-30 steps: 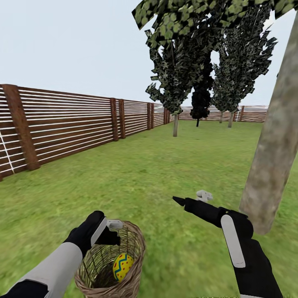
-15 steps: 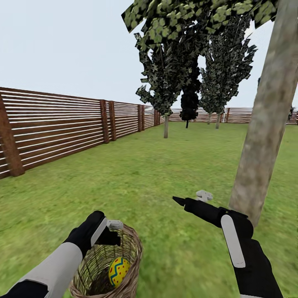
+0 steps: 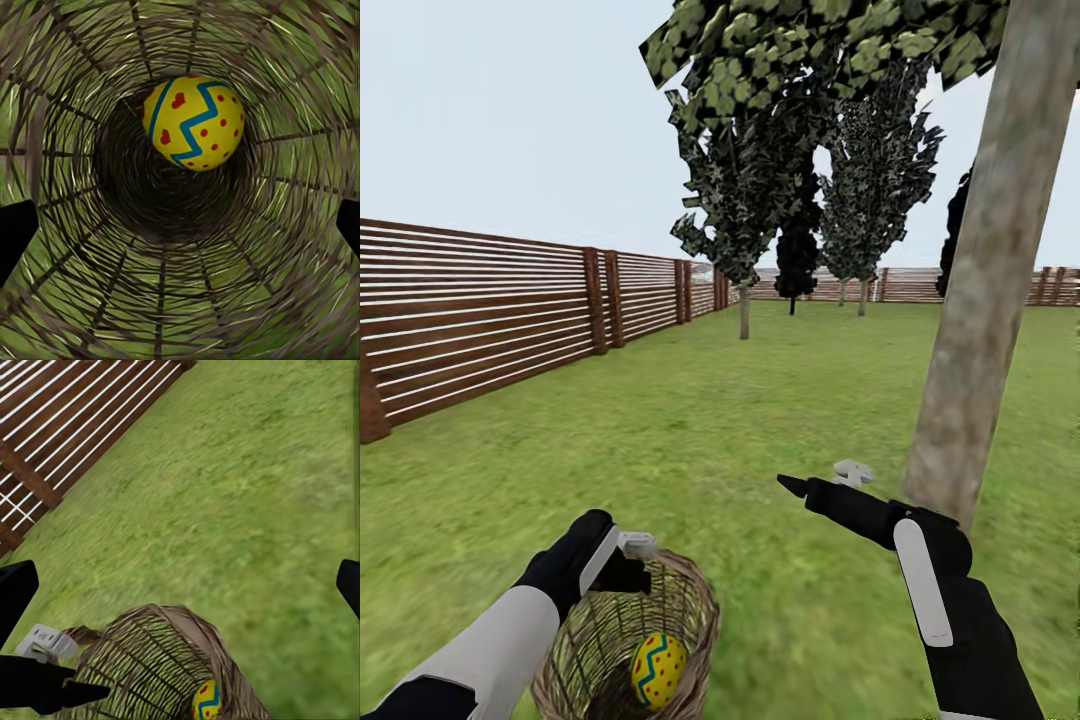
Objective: Take the three Easter eggs out of the wicker basket on the lawn in the garden, then place them on the lawn next to a single tree (choose any tree) so that all three eggs are next to the same tree and none are left in the basket.
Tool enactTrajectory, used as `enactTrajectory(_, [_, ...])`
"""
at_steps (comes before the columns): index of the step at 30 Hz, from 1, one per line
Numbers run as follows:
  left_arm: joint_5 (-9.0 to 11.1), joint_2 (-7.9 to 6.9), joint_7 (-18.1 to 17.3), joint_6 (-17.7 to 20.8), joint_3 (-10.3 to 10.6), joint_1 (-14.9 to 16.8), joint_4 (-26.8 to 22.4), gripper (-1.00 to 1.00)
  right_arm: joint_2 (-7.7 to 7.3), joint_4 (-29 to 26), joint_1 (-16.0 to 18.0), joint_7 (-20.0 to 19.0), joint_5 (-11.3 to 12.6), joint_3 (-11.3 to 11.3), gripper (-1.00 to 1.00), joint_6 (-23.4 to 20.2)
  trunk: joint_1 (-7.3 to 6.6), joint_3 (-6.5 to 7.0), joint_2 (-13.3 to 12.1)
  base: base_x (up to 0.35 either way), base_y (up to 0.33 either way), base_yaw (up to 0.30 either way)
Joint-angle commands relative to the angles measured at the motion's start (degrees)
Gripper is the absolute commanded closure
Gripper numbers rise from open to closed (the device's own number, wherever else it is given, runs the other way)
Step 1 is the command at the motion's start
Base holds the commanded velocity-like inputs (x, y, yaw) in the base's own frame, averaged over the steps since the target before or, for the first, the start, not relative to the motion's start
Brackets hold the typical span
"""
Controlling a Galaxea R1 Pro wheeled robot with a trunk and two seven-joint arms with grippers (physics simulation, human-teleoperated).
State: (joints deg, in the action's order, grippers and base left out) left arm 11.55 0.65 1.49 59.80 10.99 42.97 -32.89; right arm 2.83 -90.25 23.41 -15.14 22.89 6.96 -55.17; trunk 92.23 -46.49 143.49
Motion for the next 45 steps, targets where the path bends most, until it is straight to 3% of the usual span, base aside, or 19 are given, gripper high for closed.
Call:
enactTrajectory(1, [0.3, -0.04, 0.1, 0.2, 0.2, 0.0, -0.1, -1.0, 0.07, 0.0, 0.1, -0.6, -0.5, 0.2, -1.0, -0.3, -0.01, 0.02, 0.0, 0.0, 0.037, -0.149])
enactTrajectory(34, [0.1, -0.02, 0.4, 0.2, 0.3, 0.0, -0.1, -1.0, 0.03, 0.0, 0.1, -0.6, -0.5, 0.2, -1.0, -0.3, -0.01, 0.65, 0.0, 0.007, 0.003, -0.038])
enactTrajectory(45, [0.3, -0.03, 0.1, 0.2, 0.3, 0.0, -0.1, -1.0, 0.07, 0.0, 0.1, -0.6, -0.5, 0.2, -1.0, -0.3, 0.27, -1.78, 0.2, 0.0, 0.0, 0.0])
